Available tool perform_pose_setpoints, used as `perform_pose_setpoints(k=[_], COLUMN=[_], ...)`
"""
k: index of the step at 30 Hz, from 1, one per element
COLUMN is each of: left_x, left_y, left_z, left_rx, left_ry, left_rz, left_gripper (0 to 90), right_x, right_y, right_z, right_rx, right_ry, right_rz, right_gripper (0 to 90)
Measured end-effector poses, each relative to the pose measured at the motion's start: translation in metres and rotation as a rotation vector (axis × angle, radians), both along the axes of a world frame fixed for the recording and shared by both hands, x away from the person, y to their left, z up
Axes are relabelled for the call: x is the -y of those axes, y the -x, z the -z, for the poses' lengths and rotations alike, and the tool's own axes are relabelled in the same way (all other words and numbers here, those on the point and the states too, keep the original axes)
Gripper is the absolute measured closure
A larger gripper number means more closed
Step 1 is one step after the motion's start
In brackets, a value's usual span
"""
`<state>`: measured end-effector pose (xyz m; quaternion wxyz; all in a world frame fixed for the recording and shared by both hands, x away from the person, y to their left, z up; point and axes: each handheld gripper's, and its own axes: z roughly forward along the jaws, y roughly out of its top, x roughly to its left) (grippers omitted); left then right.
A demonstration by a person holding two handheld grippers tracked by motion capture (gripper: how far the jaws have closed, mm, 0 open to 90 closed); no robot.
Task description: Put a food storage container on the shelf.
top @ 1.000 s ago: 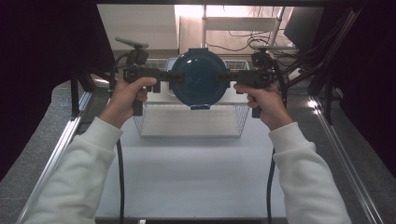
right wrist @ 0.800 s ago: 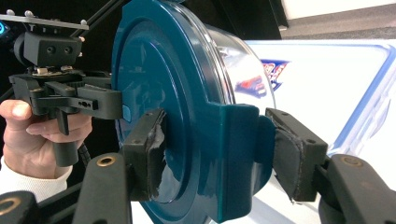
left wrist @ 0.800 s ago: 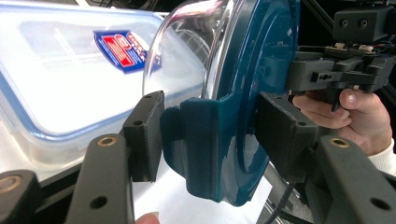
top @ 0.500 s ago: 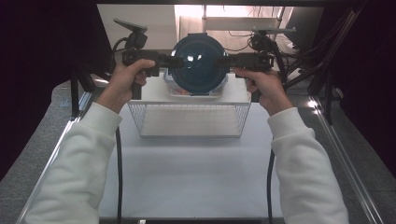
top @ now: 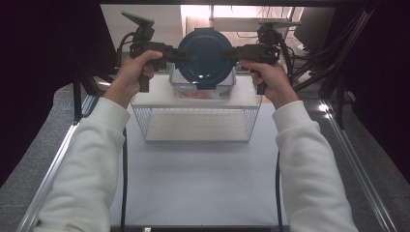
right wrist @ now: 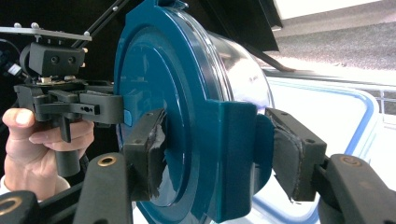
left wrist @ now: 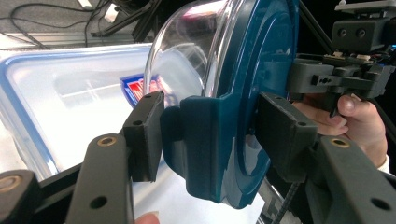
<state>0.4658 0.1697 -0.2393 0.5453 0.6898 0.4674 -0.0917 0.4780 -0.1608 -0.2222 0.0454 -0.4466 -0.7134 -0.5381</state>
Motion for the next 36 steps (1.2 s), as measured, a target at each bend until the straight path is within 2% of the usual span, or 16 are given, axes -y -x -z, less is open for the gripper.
perform_pose_setpoints(k=[3,6,8,9,10,13,17,18,19,23,30,31,32,33,34,36], left_x=[0.0,-0.001,-0.003,-0.003,-0.004,-0.003,-0.003,-0.003,-0.002,-0.002,-0.002,-0.002,-0.002,-0.001,-0.001,0.001], left_y=[-0.011,-0.015,-0.019,-0.021,-0.023,-0.029,-0.033,-0.035,-0.038,-0.041,-0.041,-0.041,-0.041,-0.04,-0.04,-0.04], left_z=[0.007,0.009,0.012,0.013,0.015,0.02,0.024,0.026,0.03,0.034,0.036,0.036,0.036,0.036,0.036,0.035], left_rx=[-0.019,-0.024,-0.032,-0.039,-0.045,-0.062,-0.079,-0.091,-0.112,-0.121,-0.113,-0.095,-0.095,-0.078,-0.078,-0.07], left_ry=[0.018,0.027,0.051,0.061,0.071,0.1,0.124,0.133,0.156,0.172,0.181,0.171,0.171,0.157,0.157,0.128], left_rz=[-0.008,-0.013,-0.024,-0.032,-0.039,-0.065,-0.085,-0.092,-0.11,-0.129,-0.132,-0.127,-0.127,-0.139,-0.139,-0.142], left_gripper=[43.3,43.3,43.1,42.9,42.9,42.6,42.4,42.4,42.3,42.4,41.9,41.6,41.1,39.5,36.6,27.2], right_x=[0.0,0.001,0.001,0.001,0.001,0.003,0.007,0.007,0.008,0.009,0.01,0.01,0.01,0.009,0.009,0.007], right_y=[-0.011,-0.015,-0.018,-0.021,-0.021,-0.03,-0.037,-0.037,-0.041,-0.045,-0.047,-0.047,-0.047,-0.045,-0.045,-0.044], right_z=[0.007,0.009,0.011,0.014,0.014,0.02,0.026,0.026,0.03,0.036,0.039,0.04,0.04,0.041,0.041,0.04], right_rx=[-0.02,-0.026,-0.038,-0.07,-0.07,-0.119,-0.152,-0.152,-0.175,-0.206,-0.213,-0.205,-0.205,-0.192,-0.192,-0.171], right_ry=[-0.004,-0.022,-0.033,-0.043,-0.043,-0.078,-0.108,-0.108,-0.125,-0.153,-0.173,-0.181,-0.181,-0.179,-0.179,-0.158], right_rz=[0.01,0.017,0.021,0.021,0.021,0.027,0.025,0.025,0.026,0.036,0.039,0.033,0.033,0.036,0.036,0.036], right_gripper=[40.6,41.1,41.2,41.0,41.0,40.5,39.9,39.9,39.3,38.8,38.5,38.1,38.1,36.3,36.3,33.1])
